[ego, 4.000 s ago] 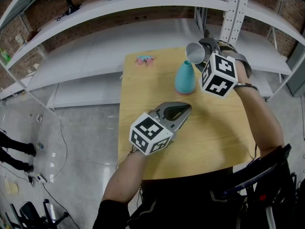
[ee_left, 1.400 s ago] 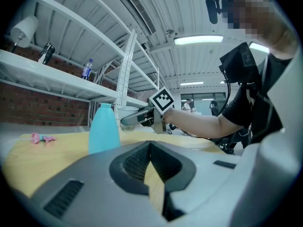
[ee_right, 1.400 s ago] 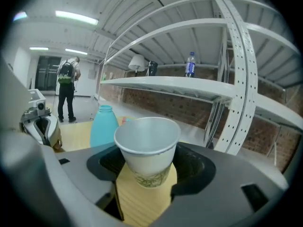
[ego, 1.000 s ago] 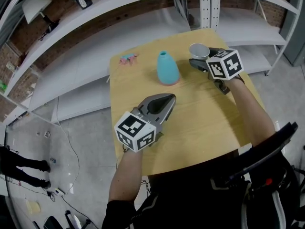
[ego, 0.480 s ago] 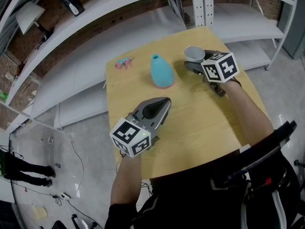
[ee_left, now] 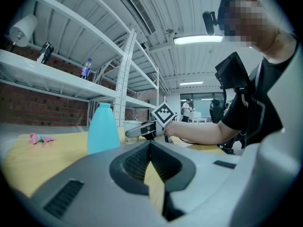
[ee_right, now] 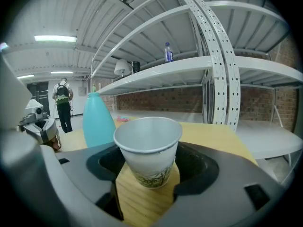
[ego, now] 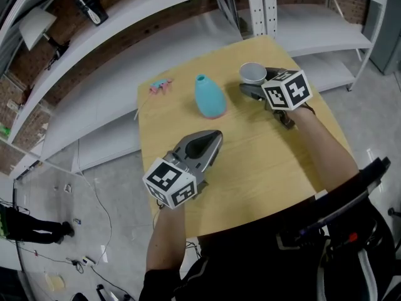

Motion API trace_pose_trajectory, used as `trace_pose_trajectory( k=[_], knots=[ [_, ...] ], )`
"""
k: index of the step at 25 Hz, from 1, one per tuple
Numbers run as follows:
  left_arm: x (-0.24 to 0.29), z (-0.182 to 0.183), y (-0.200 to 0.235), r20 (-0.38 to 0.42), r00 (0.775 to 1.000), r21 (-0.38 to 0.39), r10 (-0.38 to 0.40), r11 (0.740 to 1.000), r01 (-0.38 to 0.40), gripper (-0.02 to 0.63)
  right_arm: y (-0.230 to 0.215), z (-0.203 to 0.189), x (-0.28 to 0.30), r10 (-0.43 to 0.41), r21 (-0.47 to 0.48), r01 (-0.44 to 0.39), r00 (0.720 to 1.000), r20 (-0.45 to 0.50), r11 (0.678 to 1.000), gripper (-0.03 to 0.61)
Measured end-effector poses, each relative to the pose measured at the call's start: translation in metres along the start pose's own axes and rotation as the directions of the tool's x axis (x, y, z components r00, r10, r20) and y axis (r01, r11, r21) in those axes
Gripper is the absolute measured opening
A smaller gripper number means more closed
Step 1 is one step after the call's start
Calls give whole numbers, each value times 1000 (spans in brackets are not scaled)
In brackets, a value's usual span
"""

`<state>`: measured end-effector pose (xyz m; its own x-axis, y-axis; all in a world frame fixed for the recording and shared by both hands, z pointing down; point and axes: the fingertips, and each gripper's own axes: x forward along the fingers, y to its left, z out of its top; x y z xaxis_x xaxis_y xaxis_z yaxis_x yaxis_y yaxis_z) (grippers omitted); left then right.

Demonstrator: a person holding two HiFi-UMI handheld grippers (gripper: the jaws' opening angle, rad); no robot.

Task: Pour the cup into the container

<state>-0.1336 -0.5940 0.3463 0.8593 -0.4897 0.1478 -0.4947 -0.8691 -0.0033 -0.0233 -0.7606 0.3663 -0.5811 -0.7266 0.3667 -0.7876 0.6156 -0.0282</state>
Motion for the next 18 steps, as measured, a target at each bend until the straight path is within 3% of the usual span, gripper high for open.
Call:
trace_pose_trajectory(
  k=[7, 18],
  knots=[
    [2, 0, 2, 2, 1000, -2, 0, 1000, 0, 2, -4, 2, -3, -22, 3, 22, 1000, 6, 1000, 358],
    [2, 0, 3, 1, 1000, -2, 0, 1000, 0, 2, -9, 3, -40, -73, 43, 72, 997, 39, 997, 368]
  ],
)
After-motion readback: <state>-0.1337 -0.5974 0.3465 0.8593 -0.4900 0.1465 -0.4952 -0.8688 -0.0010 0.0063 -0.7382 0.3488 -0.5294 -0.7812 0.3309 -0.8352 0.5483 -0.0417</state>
